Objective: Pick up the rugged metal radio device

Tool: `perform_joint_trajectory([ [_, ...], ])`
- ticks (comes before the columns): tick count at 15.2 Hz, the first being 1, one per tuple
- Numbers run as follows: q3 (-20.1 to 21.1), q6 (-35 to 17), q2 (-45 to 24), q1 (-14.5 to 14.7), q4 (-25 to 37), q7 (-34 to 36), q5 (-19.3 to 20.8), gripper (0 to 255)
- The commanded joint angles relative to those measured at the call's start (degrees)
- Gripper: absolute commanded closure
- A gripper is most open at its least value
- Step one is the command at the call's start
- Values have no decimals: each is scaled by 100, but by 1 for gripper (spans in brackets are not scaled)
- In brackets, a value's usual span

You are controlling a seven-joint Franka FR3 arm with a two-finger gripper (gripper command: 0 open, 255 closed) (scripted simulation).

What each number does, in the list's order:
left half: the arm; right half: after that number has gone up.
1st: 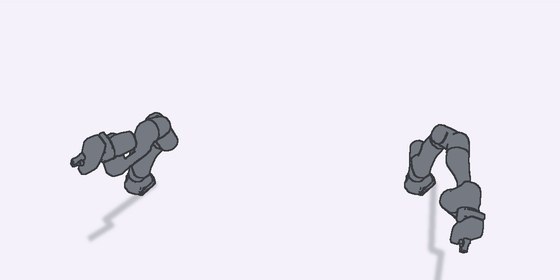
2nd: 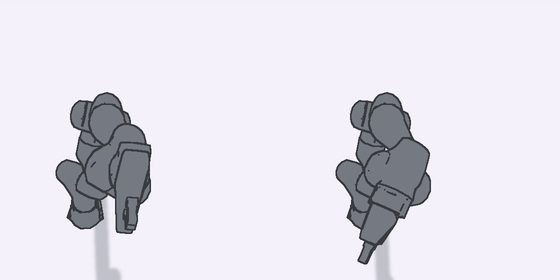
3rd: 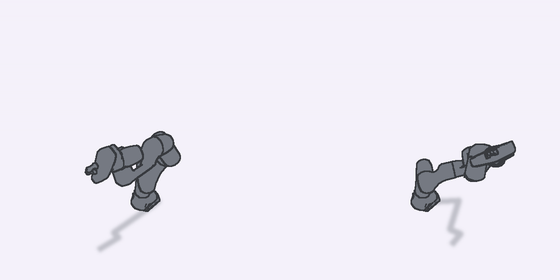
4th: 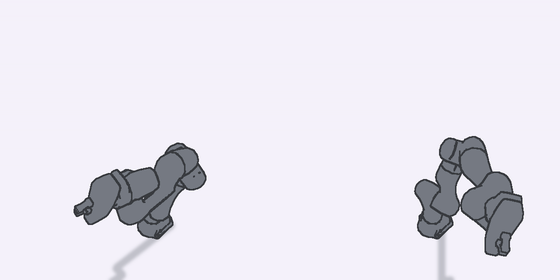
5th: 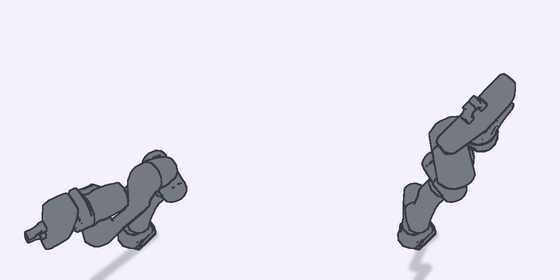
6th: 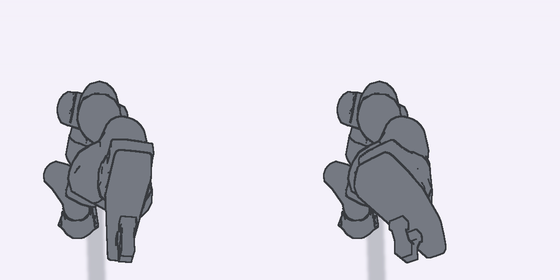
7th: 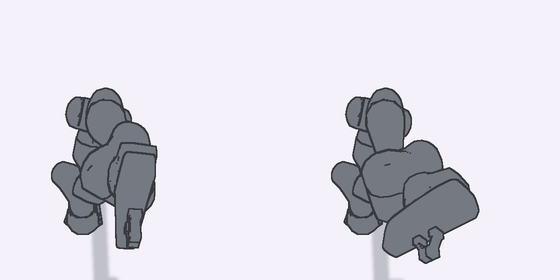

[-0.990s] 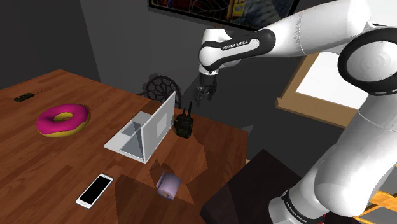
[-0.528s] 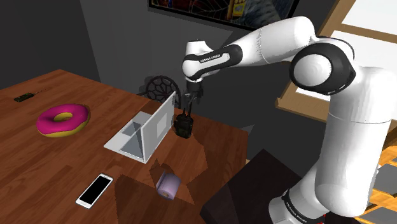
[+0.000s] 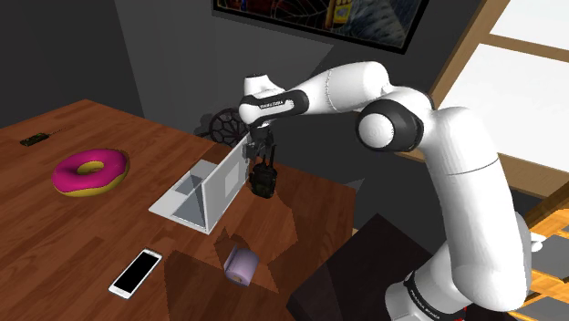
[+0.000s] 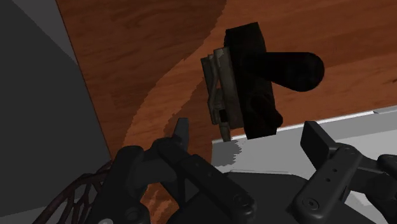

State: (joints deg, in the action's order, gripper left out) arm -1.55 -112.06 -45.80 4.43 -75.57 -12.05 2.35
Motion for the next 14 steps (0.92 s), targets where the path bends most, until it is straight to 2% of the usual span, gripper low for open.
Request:
perform_joint_trajectory([
  [1,6,100,-325,43,398,-6,36,0],
  [10,6,-244,-668,40,397,12,36,0],
  [11,6,-238,-672,38,408,9,36,255],
  [14,6,-239,-668,37,402,9,37,255],
])
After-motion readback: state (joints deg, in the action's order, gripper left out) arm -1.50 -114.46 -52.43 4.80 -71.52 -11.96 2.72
